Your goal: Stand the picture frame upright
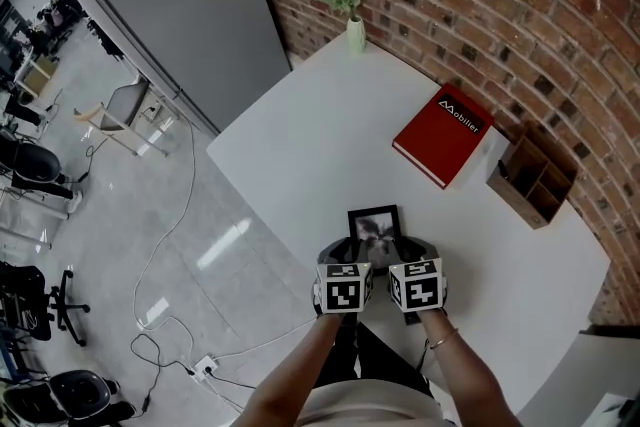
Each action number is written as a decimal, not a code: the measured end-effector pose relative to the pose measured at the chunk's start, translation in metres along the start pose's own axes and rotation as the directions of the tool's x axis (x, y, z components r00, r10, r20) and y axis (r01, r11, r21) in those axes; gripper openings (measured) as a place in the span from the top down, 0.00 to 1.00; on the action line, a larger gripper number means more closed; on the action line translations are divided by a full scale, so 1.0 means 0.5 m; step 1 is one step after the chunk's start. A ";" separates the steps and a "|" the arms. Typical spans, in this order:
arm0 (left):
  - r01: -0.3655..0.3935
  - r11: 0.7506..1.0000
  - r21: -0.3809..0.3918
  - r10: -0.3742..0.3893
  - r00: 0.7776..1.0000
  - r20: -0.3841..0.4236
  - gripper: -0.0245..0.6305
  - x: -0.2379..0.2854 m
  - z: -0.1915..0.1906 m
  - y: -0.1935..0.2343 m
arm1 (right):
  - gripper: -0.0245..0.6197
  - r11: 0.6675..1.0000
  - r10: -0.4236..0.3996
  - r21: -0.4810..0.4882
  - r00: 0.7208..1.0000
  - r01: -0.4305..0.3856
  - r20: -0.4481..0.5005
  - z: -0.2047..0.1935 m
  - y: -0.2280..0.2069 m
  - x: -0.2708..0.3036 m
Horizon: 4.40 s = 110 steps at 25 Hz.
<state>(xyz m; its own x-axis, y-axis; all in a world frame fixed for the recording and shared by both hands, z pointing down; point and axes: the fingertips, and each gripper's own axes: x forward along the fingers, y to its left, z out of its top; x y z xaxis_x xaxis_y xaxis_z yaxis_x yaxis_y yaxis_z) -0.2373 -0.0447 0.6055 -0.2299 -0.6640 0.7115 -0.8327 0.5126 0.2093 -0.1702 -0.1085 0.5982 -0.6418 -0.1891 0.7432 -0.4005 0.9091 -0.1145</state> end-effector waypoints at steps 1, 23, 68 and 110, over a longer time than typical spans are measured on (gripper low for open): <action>0.000 1.000 0.004 0.000 1.000 0.003 0.83 -0.003 0.003 -0.001 | 0.83 1.000 -0.001 0.002 1.000 0.001 0.003 -0.001 0.000 -0.002; 0.071 0.979 0.191 -0.101 0.983 0.151 0.85 -0.084 0.096 -0.062 | 0.84 0.984 -0.155 0.114 0.968 0.134 0.197 0.044 -0.004 -0.129; 0.387 0.636 0.667 -0.594 0.798 0.104 0.88 -0.031 0.226 -0.688 | 0.84 0.730 -0.662 0.464 0.687 0.502 0.298 -0.046 -0.424 -0.492; 0.381 0.702 0.601 -0.509 0.859 0.050 0.87 0.200 0.211 -0.738 | 0.84 0.751 -0.616 0.447 0.760 0.486 0.209 -0.085 -0.628 -0.329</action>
<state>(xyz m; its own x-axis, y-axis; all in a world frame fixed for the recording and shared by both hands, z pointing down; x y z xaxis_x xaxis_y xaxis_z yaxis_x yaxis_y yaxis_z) -0.0064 -0.3575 0.5284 0.2017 -0.8585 0.4714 -0.9752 -0.2209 0.0150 0.0891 -0.3472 0.5399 -0.3773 -0.7811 0.4975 -0.9051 0.4249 -0.0194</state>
